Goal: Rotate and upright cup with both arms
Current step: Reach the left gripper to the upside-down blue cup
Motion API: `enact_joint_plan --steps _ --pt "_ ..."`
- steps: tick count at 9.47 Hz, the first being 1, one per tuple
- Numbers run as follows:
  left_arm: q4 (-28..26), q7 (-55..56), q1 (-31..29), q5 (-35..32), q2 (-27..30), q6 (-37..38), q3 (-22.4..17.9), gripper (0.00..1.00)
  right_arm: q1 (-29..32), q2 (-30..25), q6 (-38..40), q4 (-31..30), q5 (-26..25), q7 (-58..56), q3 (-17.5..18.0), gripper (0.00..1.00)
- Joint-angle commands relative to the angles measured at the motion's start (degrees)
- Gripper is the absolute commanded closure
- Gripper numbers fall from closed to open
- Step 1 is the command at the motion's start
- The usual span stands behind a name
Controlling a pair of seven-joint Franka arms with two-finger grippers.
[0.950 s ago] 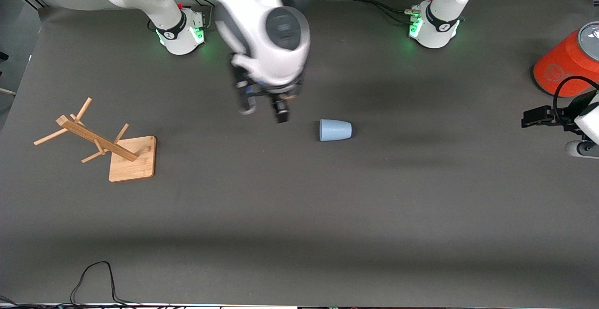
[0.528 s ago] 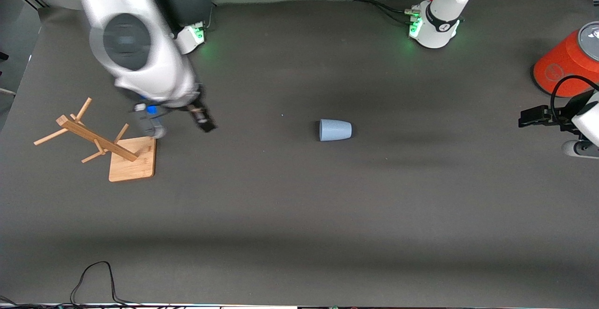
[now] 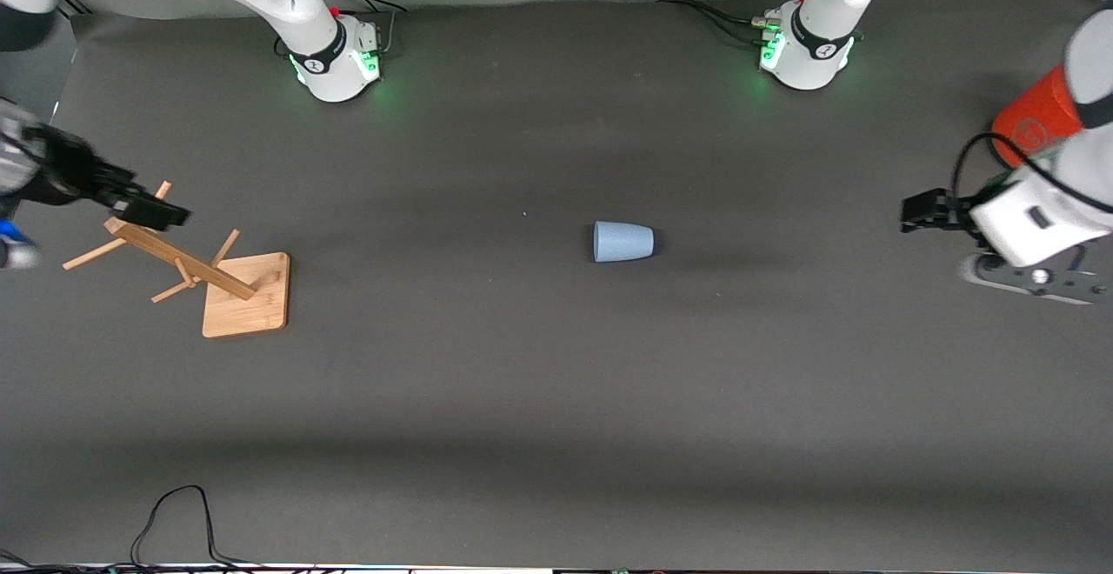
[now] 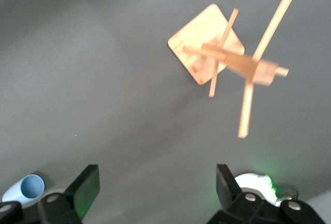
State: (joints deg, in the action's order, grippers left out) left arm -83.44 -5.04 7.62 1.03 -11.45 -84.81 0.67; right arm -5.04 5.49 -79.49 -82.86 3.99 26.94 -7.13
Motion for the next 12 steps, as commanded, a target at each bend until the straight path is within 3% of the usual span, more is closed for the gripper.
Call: enact_joint_plan --steps 1,3,4,7,10,12 --pt "2.48 10.87 9.57 0.29 -0.24 1.58 0.37 0.0 3.98 -5.66 -7.49 -7.92 -1.35 -16.05 3.09 0.0" --pt "7.3 22.91 16.08 0.56 -3.99 3.07 3.7 0.0 5.83 -5.14 -11.63 -7.67 -1.53 -29.52 2.65 0.0" --pt "13.07 27.84 19.33 -0.4 -8.63 3.42 5.63 0.0 5.92 -4.7 -13.3 -7.58 -2.4 -33.67 2.48 0.0" --pt "27.77 36.94 29.09 -3.99 -21.65 3.34 5.39 0.0 5.75 -4.61 -14.2 -7.58 -2.94 -34.59 2.47 0.0" --pt "27.02 35.55 36.92 -15.93 -28.77 3.95 5.74 0.0 5.48 -4.69 -13.84 -7.58 -2.94 -33.46 2.47 0.0" --pt "25.7 27.57 39.48 -21.12 -33.7 3.69 5.74 0.0 5.22 -4.69 -13.67 -7.58 -2.94 -31.43 2.56 0.0"
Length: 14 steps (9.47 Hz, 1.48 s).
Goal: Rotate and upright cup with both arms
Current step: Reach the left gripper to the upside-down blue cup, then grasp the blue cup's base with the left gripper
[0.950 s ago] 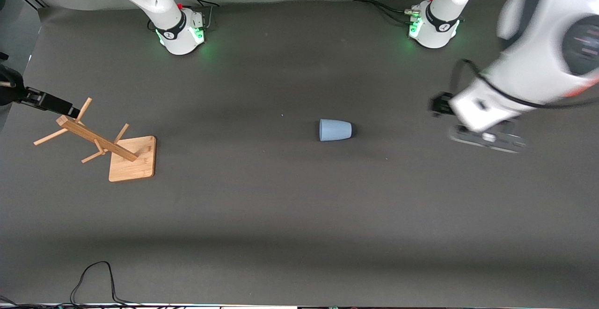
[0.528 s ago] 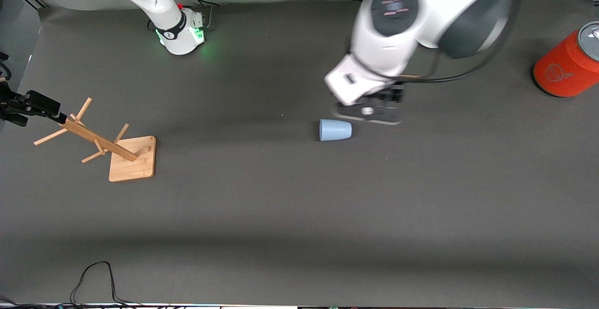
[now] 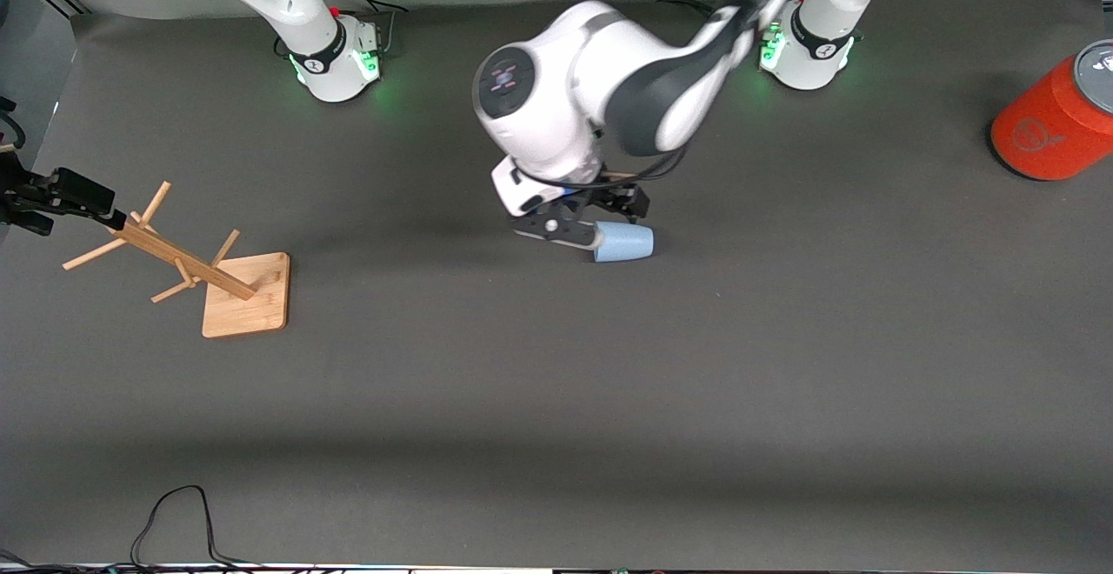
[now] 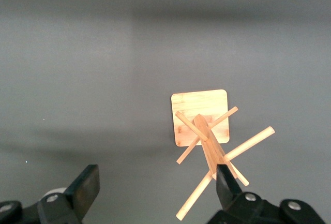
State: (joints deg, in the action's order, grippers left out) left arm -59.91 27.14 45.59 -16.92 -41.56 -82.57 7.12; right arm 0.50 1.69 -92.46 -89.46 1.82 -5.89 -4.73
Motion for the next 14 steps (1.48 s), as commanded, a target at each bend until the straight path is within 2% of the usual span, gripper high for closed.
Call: enact_joint_plan --steps 1,6,9,11,12,13,14 --pt "2.17 -6.29 1.96 -4.52 -6.23 0.75 -0.7 0.01 -0.23 -0.9 -0.71 -0.89 -0.77 0.97 0.16 0.0" --pt "2.26 -6.67 3.81 -6.81 -15.29 -6.1 -1.05 0.02 -0.32 0.32 -0.62 -0.63 -0.07 0.8 0.69 0.0" --pt "0.95 -9.3 3.89 -7.16 -16.63 -7.43 -1.14 0.11 -0.32 -0.02 -0.09 -0.72 -0.06 0.79 0.25 0.0" --pt "-0.46 -14.72 3.72 -9.35 -16.54 -6.91 -1.14 0.33 -0.32 -0.2 -0.09 -0.89 -0.06 0.88 0.25 0.0" --pt "-1.34 -15.01 3.72 -10.32 -16.54 -7.08 -1.14 0.58 -0.32 -0.11 -0.09 -0.89 -0.06 0.8 0.25 0.0" --pt "-2.04 -15.01 3.72 -11.55 -16.54 -7.26 -1.14 0.93 -0.32 -0.11 -0.09 -0.98 0.02 0.79 0.25 0.0" --pt "-2.48 -15.27 3.72 -12.08 -16.54 -7.17 -1.14 1.0 -0.23 -0.2 -0.01 -0.89 -0.06 0.71 0.25 0.0"
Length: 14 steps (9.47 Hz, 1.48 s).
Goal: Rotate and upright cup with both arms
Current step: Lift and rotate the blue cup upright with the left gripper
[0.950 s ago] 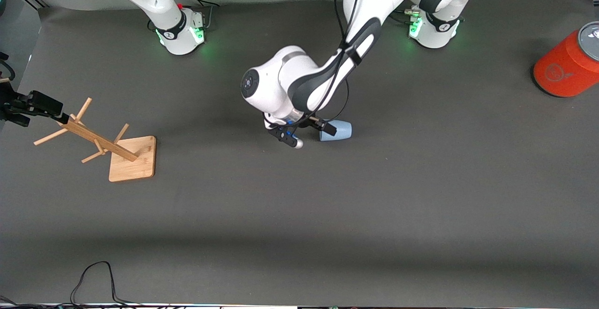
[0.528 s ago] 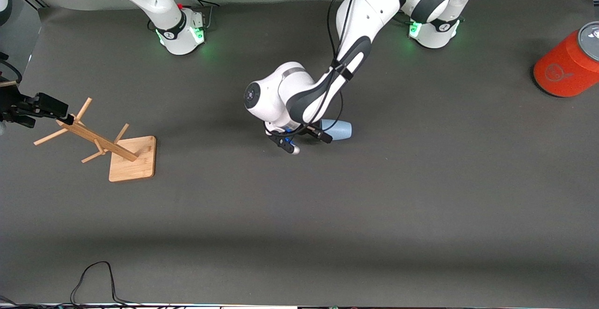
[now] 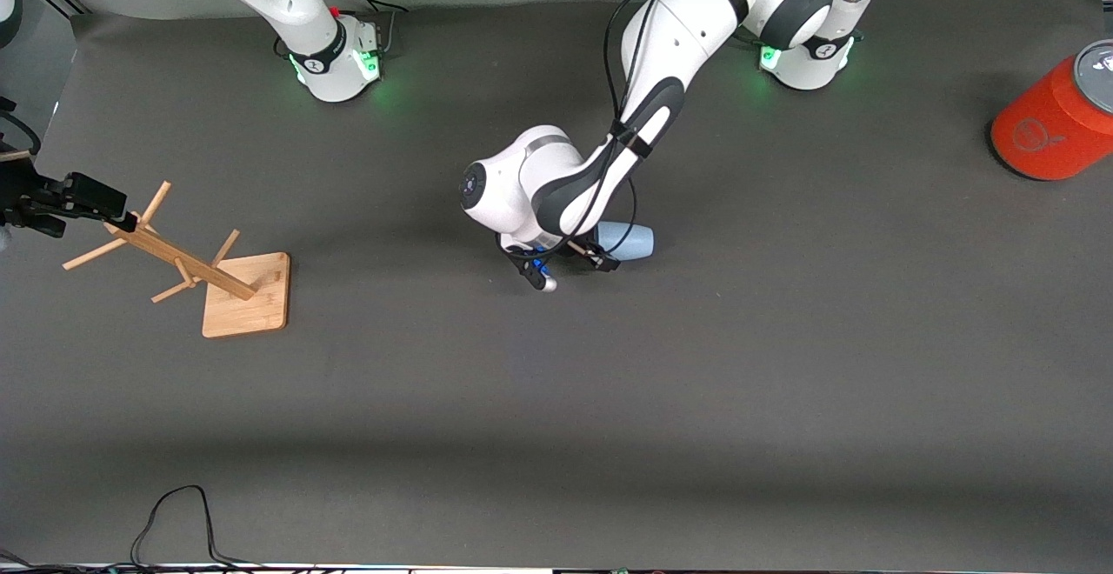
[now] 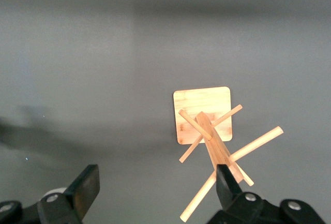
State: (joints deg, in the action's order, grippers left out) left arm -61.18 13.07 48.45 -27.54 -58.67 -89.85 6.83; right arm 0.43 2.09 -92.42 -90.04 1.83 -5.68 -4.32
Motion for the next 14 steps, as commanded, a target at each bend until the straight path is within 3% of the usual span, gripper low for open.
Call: enact_joint_plan --steps 1,4,5,8,11,14 --pt "-1.22 -1.12 0.94 -1.64 0.66 0.55 -0.85 1.0 -0.25 -0.68 0.22 -0.4 -0.08 0.58 -0.25 0.0" --pt "-0.87 -6.57 0.07 -2.08 1.62 1.6 -1.03 1.0 -0.25 -0.68 0.22 -0.4 -0.08 0.5 -0.25 0.0" --pt "-0.43 -7.27 0.07 -1.91 2.5 3.0 -2.77 1.0 -0.25 -0.68 0.31 -0.31 -0.08 0.5 -0.16 0.0" --pt "4.12 -10.88 -2.12 -0.68 9.16 12.11 -5.16 1.0 -0.25 -0.5 0.22 -0.31 -0.08 0.58 -0.16 0.0" --pt "1.96 -10.7 -12.89 8.61 24.68 16.37 -5.33 1.0 -0.25 -0.33 0.22 -0.31 -0.08 0.5 -0.16 0.0" --pt "-8.48 -10.0 -21.71 18.19 38.15 12.09 -5.33 1.0 -0.25 -0.24 0.22 -0.4 -0.08 0.5 -0.16 0.0"
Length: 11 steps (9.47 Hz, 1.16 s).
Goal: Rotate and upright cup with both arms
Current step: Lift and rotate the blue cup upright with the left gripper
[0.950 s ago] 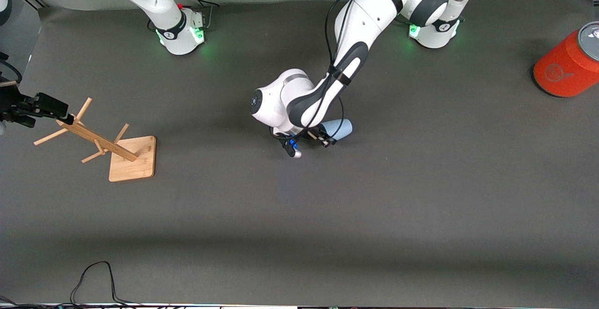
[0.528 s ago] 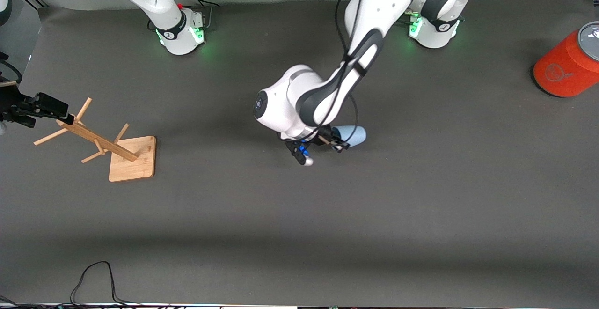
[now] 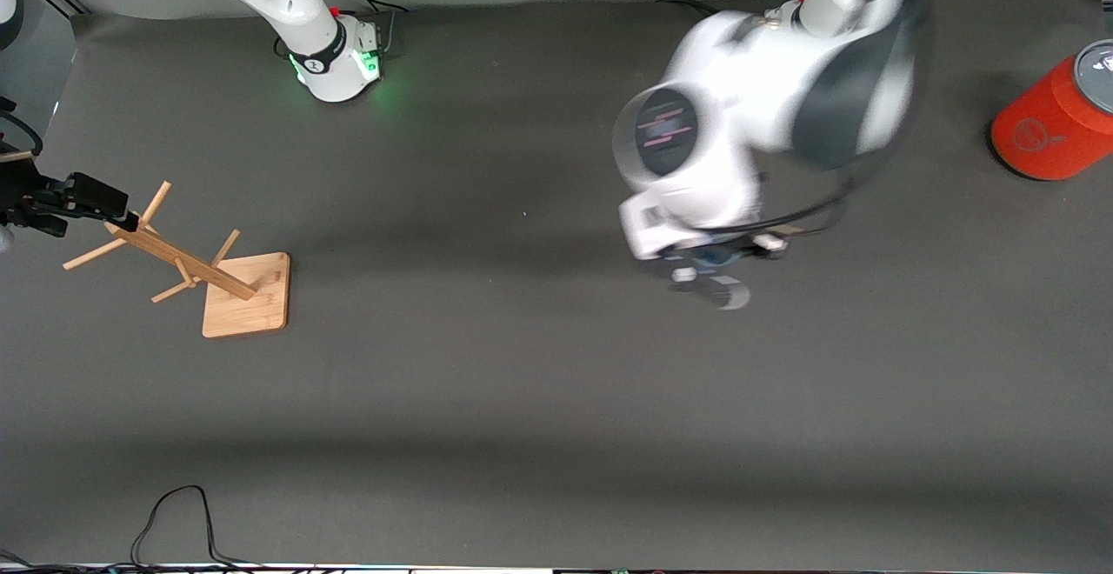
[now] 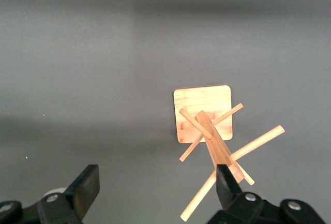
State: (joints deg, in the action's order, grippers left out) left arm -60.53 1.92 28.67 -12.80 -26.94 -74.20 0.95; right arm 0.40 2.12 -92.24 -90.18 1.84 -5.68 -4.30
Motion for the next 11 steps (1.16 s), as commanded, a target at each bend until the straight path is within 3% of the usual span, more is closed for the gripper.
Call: enact_joint_plan --steps 1,3,4,9,11 --pt "-14.65 1.42 -3.69 6.53 10.03 -7.85 0.54 1.0 -0.23 -0.19 0.04 -0.18 -0.08 0.5 -0.18 0.0" --pt "-29.92 5.78 -4.59 10.33 15.41 -23.8 0.54 1.0 -0.23 -0.19 -0.05 -0.26 -0.08 0.5 -0.18 0.0" --pt "-34.17 8.78 -3.89 10.6 14.56 -30.93 0.54 1.0 -0.23 -0.19 -0.22 -0.18 -0.08 0.5 -0.18 0.0" --pt "-35.62 36.25 4.89 10.6 -3.96 -59.07 1.16 1.0 -0.23 -0.19 -2.15 -0.09 0.01 0.59 -0.18 0.0" --pt "-35.62 41.83 7.45 10.43 -8.11 -65.61 1.16 1.0 -0.05 -0.45 -2.42 -0.17 0.01 0.59 -0.35 0.0"
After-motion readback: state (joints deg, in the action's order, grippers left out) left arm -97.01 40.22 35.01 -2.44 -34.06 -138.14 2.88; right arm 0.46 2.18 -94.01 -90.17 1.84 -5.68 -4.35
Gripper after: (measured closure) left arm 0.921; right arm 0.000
